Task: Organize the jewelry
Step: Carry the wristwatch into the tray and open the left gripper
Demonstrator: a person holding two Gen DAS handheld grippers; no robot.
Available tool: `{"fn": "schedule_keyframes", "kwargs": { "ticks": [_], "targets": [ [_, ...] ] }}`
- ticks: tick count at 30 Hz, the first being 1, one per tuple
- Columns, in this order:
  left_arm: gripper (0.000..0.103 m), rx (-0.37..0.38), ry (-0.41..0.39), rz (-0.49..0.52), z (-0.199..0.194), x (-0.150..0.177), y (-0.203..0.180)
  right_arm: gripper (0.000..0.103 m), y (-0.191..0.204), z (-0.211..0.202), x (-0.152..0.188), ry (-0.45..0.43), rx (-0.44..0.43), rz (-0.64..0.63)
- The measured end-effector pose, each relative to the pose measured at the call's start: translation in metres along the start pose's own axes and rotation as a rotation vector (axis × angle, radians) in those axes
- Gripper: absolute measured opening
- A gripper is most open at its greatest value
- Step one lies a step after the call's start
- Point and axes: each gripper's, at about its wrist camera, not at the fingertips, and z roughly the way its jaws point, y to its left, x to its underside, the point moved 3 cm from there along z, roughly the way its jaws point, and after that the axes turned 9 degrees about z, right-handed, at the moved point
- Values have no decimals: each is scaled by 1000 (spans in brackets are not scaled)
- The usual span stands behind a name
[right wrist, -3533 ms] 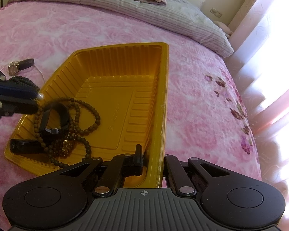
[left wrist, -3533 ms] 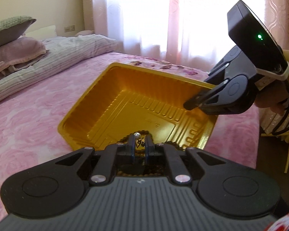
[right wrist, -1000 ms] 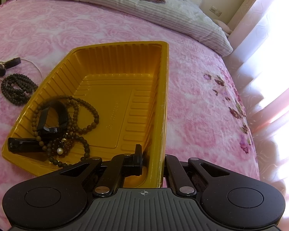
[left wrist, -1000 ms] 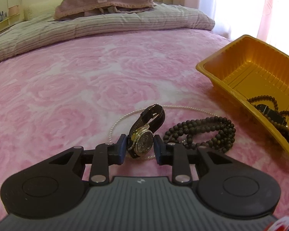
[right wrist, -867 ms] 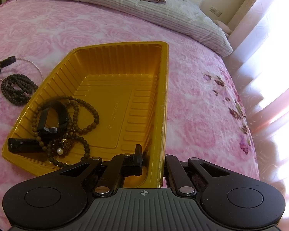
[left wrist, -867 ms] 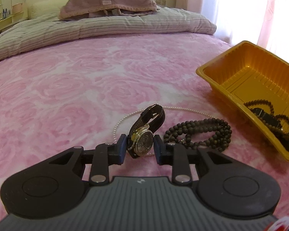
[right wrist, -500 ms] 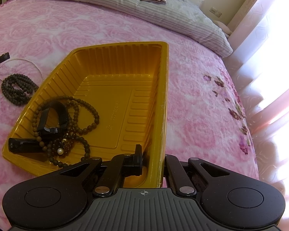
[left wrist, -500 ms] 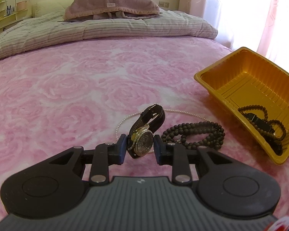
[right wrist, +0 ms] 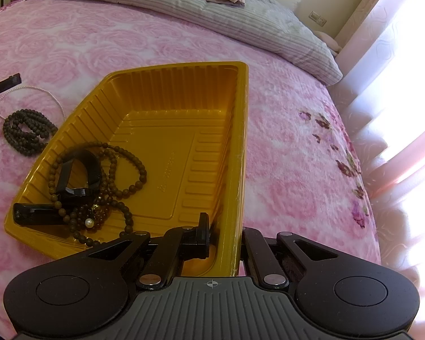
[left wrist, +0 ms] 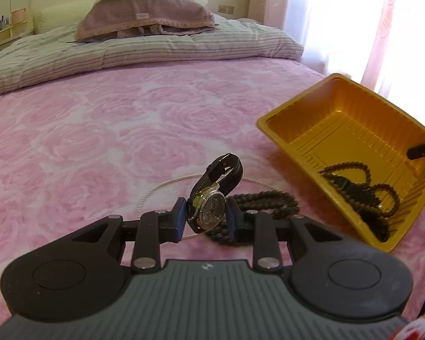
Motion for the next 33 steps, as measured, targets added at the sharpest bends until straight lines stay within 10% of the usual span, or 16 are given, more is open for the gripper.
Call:
{"fn": "schedule_keyframes", "kwargs": {
  "ticks": [17, 33],
  "targets": [
    [26, 305, -39, 100, 16, -41, -122, 5, 3, 0, -1, -8, -4, 4],
    [38, 411, -49, 166, 25, -42, -166, 5, 2, 1, 0, -10, -8, 10]
  ]
}}
